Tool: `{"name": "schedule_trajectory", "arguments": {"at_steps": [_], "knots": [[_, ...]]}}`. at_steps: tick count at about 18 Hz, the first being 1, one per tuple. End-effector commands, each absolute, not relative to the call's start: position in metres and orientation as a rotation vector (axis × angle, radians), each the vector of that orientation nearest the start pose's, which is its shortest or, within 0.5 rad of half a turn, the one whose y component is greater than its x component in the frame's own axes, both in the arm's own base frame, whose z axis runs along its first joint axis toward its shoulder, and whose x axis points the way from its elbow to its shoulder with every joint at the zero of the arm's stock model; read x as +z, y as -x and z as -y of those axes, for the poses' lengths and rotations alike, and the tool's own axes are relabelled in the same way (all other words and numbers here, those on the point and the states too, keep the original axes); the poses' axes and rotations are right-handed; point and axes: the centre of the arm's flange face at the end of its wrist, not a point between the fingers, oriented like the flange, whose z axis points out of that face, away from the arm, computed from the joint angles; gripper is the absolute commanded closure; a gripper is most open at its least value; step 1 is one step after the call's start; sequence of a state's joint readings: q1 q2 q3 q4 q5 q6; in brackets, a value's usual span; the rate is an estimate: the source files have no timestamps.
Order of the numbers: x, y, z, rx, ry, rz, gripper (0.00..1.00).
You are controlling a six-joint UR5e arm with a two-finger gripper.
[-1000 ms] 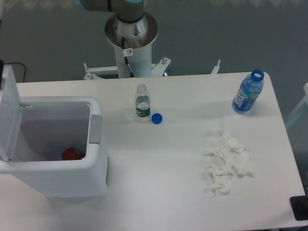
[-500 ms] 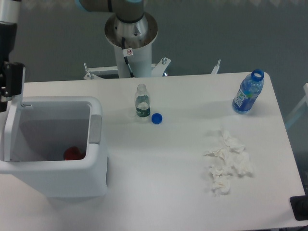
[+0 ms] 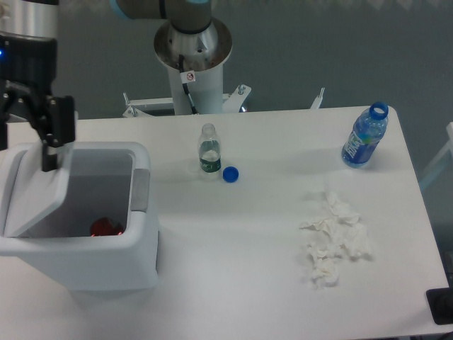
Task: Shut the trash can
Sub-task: 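Push the raised lid forward and down with the gripper fingers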
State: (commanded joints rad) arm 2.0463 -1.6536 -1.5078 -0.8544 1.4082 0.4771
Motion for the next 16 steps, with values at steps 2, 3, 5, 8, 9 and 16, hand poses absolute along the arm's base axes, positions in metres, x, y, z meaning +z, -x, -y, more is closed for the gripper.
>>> {"name": "schedule_trajectory", "arguments": {"at_steps": [2, 3, 5, 8, 9, 16], "knots": [[0.563, 0.133, -0.571, 0.235, 2.449, -0.061, 0.00], [0.562, 0.138, -0.570, 0.241, 2.453, -0.059, 0.00], [0.556, 0.142, -0.570, 0.244, 2.465, -0.075, 0.00], [0.550, 0.149, -0.569, 0.247, 2.475, -0.068, 0.00], [0.549, 0.152, -0.569, 0.247, 2.478, -0.063, 0.00], [0.550, 0.184, -0.559, 0.289, 2.483, 0.009, 0.00]]}}
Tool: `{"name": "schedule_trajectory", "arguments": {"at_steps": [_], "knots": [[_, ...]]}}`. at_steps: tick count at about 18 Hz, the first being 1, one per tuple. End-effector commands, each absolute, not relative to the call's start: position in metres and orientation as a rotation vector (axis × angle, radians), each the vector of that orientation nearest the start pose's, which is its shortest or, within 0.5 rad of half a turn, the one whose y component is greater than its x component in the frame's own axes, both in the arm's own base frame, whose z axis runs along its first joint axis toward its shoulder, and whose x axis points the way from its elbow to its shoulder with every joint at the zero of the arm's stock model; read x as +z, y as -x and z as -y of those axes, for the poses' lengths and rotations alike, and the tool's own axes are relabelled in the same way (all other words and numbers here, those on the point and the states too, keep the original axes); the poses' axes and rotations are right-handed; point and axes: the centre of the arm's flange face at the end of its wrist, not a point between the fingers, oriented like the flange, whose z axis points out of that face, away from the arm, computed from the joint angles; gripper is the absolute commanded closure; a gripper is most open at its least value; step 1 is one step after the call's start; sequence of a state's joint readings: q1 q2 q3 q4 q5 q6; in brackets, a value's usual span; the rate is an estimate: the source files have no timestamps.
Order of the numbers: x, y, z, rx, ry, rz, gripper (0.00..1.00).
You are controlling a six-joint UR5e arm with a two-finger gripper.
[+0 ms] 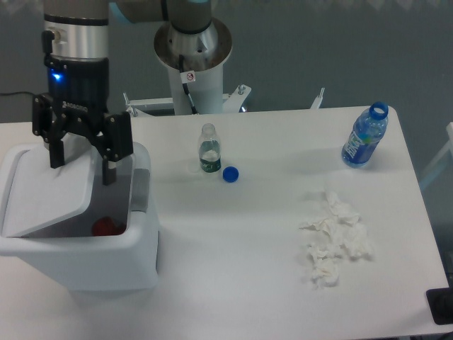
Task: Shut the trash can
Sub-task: 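Push the raised lid forward and down with the gripper fingers, then press the lid down flat onto the trash can rim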
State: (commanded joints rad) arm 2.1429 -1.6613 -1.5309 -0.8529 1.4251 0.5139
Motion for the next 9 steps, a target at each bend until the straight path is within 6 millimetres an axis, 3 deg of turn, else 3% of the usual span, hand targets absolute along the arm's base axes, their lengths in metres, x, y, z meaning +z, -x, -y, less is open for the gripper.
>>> {"name": "schedule_trajectory", "arguments": {"at_steps": [9], "knots": [[0.539, 0.199, -0.555, 0.296, 2.506, 0.046, 0.00]]}}
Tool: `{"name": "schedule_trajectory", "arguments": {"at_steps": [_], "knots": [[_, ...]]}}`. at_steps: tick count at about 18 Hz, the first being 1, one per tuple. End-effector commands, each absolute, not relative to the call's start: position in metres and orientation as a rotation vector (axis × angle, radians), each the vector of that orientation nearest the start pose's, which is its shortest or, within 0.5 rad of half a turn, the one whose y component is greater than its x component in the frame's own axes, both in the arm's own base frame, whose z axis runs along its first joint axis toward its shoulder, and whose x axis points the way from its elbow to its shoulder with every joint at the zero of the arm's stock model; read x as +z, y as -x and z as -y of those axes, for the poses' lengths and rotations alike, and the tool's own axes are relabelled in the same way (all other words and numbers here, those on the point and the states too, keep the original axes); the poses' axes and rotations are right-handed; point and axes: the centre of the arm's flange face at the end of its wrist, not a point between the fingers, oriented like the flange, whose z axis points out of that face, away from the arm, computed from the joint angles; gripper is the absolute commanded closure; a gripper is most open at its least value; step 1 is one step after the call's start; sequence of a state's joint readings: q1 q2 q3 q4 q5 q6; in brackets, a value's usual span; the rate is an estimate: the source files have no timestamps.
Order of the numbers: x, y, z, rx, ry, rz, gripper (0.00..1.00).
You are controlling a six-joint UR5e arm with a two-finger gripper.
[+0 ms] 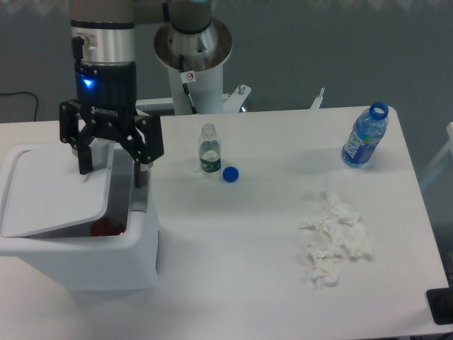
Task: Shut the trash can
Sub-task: 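Press the lid down flat onto the trash can rim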
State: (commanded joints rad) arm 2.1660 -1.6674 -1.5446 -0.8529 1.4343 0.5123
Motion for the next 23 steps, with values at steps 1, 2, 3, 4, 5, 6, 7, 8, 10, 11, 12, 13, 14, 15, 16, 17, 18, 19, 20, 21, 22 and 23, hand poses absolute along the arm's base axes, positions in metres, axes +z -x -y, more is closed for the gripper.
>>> {"name": "schedule_trajectory", "arguments": {"at_steps": [1, 2, 3, 4, 5, 6, 7, 8, 10, 11, 12, 13, 14, 15, 16, 17, 18, 19, 20, 21, 22, 23], "knots": [[0.537, 0.200, -0.555, 0.295, 2.509, 0.049, 0.00], [0.535, 0.202, -0.557, 0.294, 2.512, 0.051, 0.00], [0.529, 0.204, -0.559, 0.288, 2.520, 0.052, 0.00], [0.528, 0.204, -0.560, 0.286, 2.523, 0.052, 0.00], [0.525, 0.206, -0.561, 0.282, 2.527, 0.054, 0.00], [0.524, 0.207, -0.562, 0.283, 2.529, 0.057, 0.00], [0.524, 0.209, -0.561, 0.282, 2.530, 0.060, 0.00], [0.523, 0.210, -0.561, 0.282, 2.531, 0.062, 0.00], [0.521, 0.212, -0.559, 0.281, 2.536, 0.067, 0.00], [0.520, 0.215, -0.558, 0.282, 2.537, 0.075, 0.00], [0.517, 0.216, -0.558, 0.280, 2.541, 0.077, 0.00], [0.515, 0.217, -0.559, 0.279, 2.546, 0.072, 0.00], [0.512, 0.219, -0.560, 0.279, 2.551, 0.067, 0.00], [0.511, 0.219, -0.561, 0.277, 2.554, 0.065, 0.00], [0.508, 0.220, -0.561, 0.274, 2.558, 0.066, 0.00], [0.507, 0.220, -0.561, 0.273, 2.559, 0.066, 0.00], [0.506, 0.220, -0.562, 0.271, 2.562, 0.066, 0.00], [0.503, 0.221, -0.563, 0.270, 2.565, 0.065, 0.00], [0.502, 0.221, -0.563, 0.269, 2.566, 0.065, 0.00], [0.499, 0.223, -0.565, 0.266, 2.572, 0.066, 0.00], [0.497, 0.224, -0.566, 0.264, 2.575, 0.066, 0.00], [0.497, 0.227, -0.565, 0.267, 2.573, 0.072, 0.00]]}}
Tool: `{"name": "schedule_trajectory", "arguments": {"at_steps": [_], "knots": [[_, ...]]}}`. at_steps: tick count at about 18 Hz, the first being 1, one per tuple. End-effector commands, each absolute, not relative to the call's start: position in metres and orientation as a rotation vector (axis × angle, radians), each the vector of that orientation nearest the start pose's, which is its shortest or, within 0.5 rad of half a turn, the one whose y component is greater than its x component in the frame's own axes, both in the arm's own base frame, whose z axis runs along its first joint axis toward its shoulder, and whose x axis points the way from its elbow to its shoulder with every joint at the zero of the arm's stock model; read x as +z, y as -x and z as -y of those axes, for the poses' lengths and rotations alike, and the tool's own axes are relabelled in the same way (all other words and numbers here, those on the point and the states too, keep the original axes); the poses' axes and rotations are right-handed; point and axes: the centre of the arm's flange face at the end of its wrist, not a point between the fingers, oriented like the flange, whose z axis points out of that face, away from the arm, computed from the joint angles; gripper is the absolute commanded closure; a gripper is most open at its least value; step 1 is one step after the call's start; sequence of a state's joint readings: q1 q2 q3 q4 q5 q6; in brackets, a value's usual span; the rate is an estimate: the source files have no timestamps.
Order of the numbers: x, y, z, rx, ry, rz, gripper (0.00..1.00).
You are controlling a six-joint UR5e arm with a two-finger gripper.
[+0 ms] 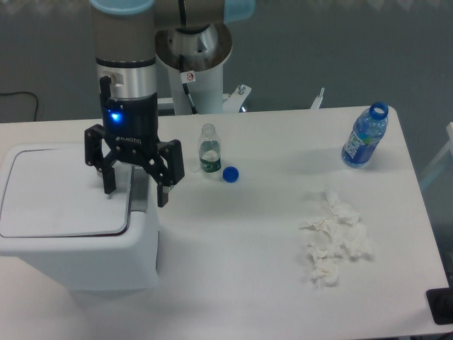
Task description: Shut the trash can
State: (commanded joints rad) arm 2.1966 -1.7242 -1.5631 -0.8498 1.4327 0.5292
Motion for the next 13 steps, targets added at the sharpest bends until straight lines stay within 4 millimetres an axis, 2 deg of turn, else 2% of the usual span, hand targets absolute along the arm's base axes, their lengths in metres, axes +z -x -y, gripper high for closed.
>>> {"name": "schedule_trajectory", "arguments": {"at_steps": [13], "knots": [[0.4948, 0.2340, -0.5653, 0.273, 2.578, 0.068, 0.00]]}}
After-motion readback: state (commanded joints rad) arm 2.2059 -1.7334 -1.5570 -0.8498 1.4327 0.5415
